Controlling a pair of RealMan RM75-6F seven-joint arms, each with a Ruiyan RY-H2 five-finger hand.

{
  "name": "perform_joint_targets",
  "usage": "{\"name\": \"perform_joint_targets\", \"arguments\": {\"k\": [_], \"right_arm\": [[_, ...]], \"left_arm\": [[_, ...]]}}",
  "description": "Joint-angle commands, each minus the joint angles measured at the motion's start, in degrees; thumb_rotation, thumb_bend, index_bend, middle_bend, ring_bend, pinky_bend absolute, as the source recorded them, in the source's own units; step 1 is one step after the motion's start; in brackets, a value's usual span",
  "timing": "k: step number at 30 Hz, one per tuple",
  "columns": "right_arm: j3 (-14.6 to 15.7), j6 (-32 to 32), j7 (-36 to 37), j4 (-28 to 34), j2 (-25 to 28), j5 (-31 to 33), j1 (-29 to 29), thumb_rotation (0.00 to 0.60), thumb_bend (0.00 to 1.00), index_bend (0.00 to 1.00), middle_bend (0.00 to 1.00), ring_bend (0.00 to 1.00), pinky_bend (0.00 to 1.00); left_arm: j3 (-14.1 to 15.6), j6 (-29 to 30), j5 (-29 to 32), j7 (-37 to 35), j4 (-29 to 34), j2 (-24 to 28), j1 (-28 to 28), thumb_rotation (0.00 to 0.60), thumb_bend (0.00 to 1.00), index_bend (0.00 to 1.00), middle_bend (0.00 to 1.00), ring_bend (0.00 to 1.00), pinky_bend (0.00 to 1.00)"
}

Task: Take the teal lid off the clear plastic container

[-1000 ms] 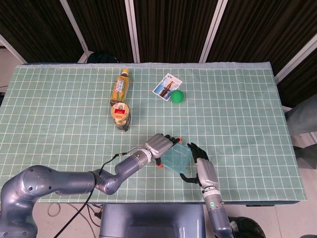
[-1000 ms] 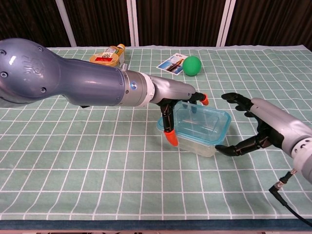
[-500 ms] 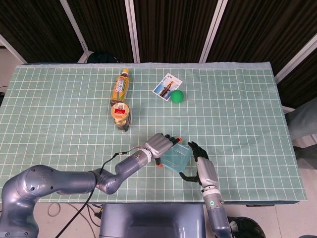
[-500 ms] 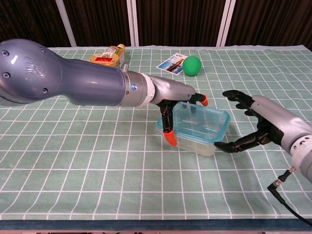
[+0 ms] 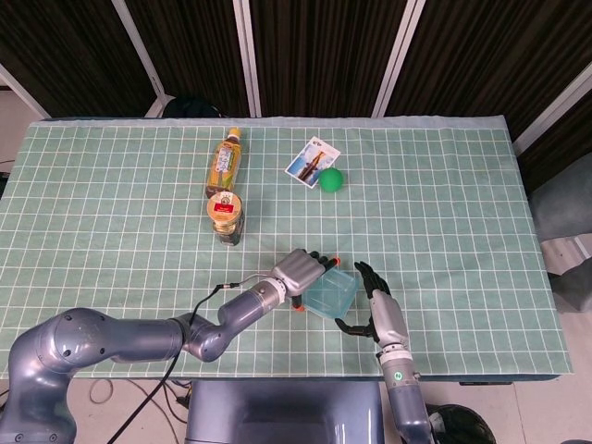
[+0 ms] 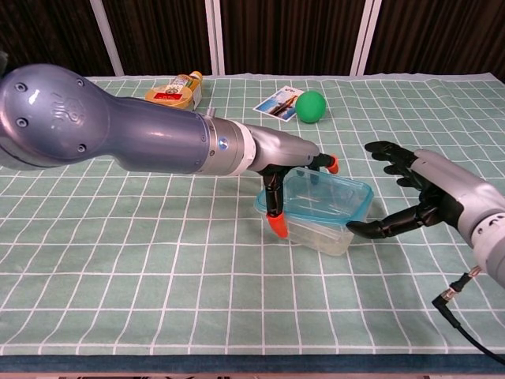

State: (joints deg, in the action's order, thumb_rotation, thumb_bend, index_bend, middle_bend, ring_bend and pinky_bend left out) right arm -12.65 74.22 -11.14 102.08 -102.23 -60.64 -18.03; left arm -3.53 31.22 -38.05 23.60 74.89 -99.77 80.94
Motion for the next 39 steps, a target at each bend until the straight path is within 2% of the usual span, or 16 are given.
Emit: {"name": "perform_joint_targets", "arguments": {"k": [1, 5, 9, 14, 24, 29, 32, 34, 36, 39], "right_arm": [[0.0, -0.2, 0.3, -0.3, 0.1, -0.2, -0.1, 0.600, 0.33, 0.00, 0.00, 0.00, 0.00], [0.9, -0.3, 1.9, -2.5, 0.4, -2.7, -0.1, 0.600, 0.33, 0.00, 0.00, 0.00, 0.00], [2.2, 0.5, 5.1, -6.6, -0.2, -8.0, -0.1, 0.600, 0.33, 0.00, 0.00, 0.00, 0.00], [3.2, 1.5, 7.7, -10.7, -1.2, -11.8, 0.0, 0.600, 0.33, 0.00, 0.00, 0.00, 0.00], [2.7, 1.5, 9.4, -12.9, -2.1, -12.3, 0.2, 0.600, 0.33, 0.00, 0.00, 0.00, 0.00], [2.3, 1.5, 9.2, -13.2, -2.0, -12.0, 0.3, 0.600, 0.33, 0.00, 0.00, 0.00, 0.00], [2.3, 1.3, 9.3, -13.1, -1.9, -11.7, 0.4, 0.600, 0.33, 0.09, 0.00, 0.00, 0.00], [2.3, 1.3, 9.3, -13.1, -1.8, -11.7, 0.5, 0.600, 0.33, 0.21, 0.00, 0.00, 0.00], [2.3, 1.3, 9.4, -13.0, -1.8, -11.7, 0.6, 0.600, 0.33, 0.28, 0.01, 0.00, 0.00], [2.3, 1.2, 9.6, -12.7, -1.8, -11.7, 0.7, 0.600, 0.33, 0.36, 0.03, 0.00, 0.00]], "left_arm": [[-0.1, -0.4, -0.1, -0.3, 0.0, 0.1, 0.2, 0.600, 0.09, 0.02, 0.16, 0.14, 0.31], [-0.9, -2.8, 0.1, -2.0, 0.2, 1.2, 0.7, 0.600, 0.09, 0.00, 0.11, 0.09, 0.25], [-1.5, -6.5, 0.7, -4.4, 0.0, 2.7, 1.4, 0.600, 0.09, 0.00, 0.09, 0.08, 0.25], [-1.0, -8.4, 0.3, -5.9, -0.5, 3.3, 2.3, 0.600, 0.09, 0.00, 0.08, 0.08, 0.25], [0.3, -8.8, -1.3, -8.2, -1.8, 2.8, 3.3, 0.600, 0.08, 0.00, 0.05, 0.06, 0.23], [0.9, -7.3, -2.0, -8.4, -2.0, 2.9, 3.5, 0.600, 0.01, 0.00, 0.00, 0.00, 0.17], [1.2, -5.1, -2.4, -8.1, -1.9, 2.8, 3.3, 0.600, 0.00, 0.00, 0.00, 0.00, 0.13], [1.4, -3.9, -2.8, -7.7, -1.6, 2.9, 3.1, 0.600, 0.00, 0.00, 0.00, 0.00, 0.11], [1.6, -3.1, -3.1, -7.3, -1.2, 3.1, 3.0, 0.600, 0.00, 0.00, 0.00, 0.00, 0.10], [1.6, -2.6, -3.2, -7.1, -0.6, 3.5, 2.8, 0.600, 0.00, 0.00, 0.00, 0.00, 0.10]]}}
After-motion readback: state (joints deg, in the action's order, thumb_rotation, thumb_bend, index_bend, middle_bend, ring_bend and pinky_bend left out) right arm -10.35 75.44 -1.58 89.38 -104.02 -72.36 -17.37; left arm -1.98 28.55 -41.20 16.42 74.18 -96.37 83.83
